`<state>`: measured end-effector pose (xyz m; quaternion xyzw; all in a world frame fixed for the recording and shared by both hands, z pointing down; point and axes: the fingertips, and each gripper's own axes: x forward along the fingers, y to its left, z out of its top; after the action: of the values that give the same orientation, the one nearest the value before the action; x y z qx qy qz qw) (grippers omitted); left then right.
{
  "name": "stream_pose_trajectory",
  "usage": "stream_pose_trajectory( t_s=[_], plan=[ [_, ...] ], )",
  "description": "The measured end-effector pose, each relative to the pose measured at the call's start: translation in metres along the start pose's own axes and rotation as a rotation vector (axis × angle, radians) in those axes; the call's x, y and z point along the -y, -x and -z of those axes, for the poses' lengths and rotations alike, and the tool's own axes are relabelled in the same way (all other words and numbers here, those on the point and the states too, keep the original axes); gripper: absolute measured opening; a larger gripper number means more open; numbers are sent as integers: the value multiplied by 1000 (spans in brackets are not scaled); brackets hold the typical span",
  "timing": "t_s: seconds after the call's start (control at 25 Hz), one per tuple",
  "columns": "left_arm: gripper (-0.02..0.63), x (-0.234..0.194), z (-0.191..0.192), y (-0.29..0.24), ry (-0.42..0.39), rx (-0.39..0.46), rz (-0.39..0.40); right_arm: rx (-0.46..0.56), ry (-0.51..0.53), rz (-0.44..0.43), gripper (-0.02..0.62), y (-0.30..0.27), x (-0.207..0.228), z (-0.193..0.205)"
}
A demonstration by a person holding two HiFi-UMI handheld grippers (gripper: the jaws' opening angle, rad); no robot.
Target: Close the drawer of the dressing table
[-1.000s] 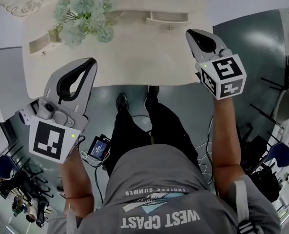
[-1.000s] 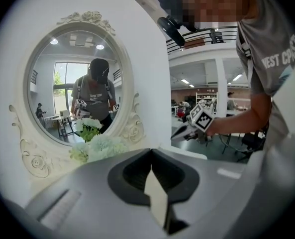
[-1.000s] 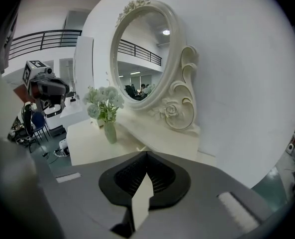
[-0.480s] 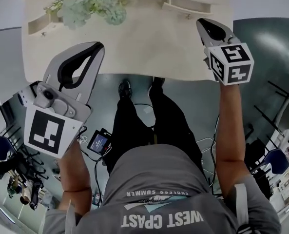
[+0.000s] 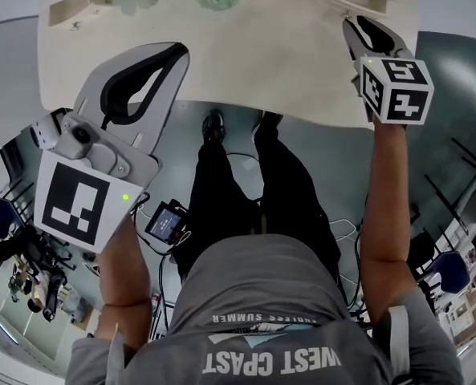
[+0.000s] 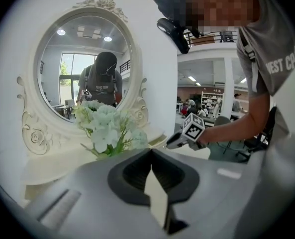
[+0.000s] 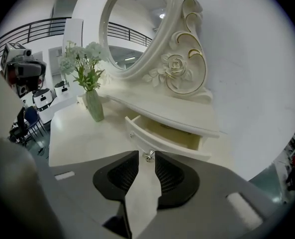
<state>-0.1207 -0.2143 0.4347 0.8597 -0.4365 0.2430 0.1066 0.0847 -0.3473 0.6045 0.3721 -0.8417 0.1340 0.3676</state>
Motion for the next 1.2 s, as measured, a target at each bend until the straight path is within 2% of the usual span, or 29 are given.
stream_pose_trajectory(
  t_s=[0.24, 0.52, 1.2],
  plan=[
    [3, 0, 7, -1, 29, 1, -3, -5, -26, 40, 101, -11, 4, 1],
    [3, 0, 16, -2, 24, -4, 4, 15, -30, 62, 78, -15, 4, 2],
    [3, 1, 26, 3, 35, -6, -11, 19, -14, 63, 71, -26, 8, -3]
  ],
)
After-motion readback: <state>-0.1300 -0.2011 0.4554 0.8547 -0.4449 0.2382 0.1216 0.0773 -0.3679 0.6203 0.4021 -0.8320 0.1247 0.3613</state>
